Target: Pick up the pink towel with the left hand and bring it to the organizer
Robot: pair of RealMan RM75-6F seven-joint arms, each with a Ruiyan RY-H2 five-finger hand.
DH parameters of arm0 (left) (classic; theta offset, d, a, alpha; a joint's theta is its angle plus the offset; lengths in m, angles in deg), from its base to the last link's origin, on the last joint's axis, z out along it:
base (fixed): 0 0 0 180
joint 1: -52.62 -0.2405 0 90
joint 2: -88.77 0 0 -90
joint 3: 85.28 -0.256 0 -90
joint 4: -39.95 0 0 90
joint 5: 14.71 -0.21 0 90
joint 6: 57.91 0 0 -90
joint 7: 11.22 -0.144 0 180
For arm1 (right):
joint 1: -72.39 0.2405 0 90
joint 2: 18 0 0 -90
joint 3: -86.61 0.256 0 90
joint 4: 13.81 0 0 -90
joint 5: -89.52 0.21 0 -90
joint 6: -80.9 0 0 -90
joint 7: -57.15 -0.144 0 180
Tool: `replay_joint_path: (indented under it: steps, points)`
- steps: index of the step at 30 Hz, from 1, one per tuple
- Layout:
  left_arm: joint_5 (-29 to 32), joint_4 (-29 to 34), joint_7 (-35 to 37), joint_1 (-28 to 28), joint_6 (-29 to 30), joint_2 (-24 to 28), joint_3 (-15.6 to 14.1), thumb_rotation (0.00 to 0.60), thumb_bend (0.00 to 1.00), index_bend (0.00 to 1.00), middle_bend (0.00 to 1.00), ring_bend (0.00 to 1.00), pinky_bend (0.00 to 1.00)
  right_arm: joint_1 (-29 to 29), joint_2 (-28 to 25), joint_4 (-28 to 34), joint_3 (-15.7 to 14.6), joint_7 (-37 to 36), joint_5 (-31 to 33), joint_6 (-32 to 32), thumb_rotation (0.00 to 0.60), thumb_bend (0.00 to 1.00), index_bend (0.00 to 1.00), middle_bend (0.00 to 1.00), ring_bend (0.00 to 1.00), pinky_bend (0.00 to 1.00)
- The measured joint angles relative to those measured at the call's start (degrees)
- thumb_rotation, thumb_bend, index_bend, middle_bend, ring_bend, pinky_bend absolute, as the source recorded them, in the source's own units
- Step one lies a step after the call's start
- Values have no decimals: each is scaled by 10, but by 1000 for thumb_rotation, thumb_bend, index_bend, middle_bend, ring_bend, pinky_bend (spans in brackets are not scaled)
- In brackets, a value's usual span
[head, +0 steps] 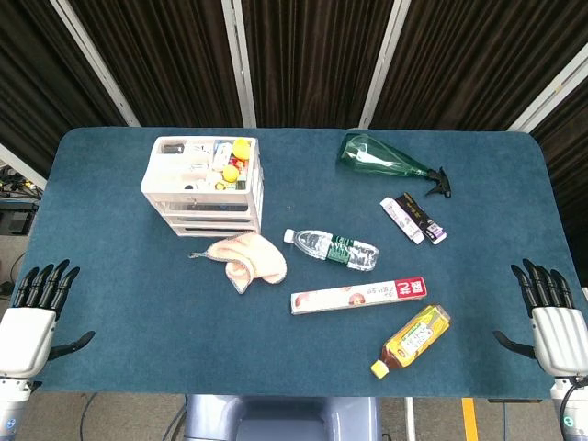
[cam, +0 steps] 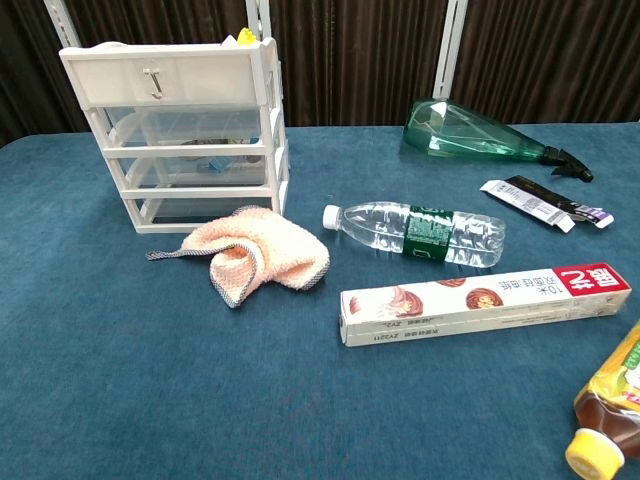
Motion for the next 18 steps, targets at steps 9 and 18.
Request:
replay_joint_path:
  steps: [9, 18]
  points:
    - [-4, 3, -9, -1, -10, 0, 4, 536, 0, 0, 0, 0, 0, 0, 0, 2, -1, 0, -2, 0, 600, 10, 49, 0, 0, 0]
    - [3, 41, -67, 33, -62, -4, 27, 539, 31, 122, 0, 0, 73, 2, 1, 6, -1, 0, -2, -4, 600, 10, 50, 0, 0, 0]
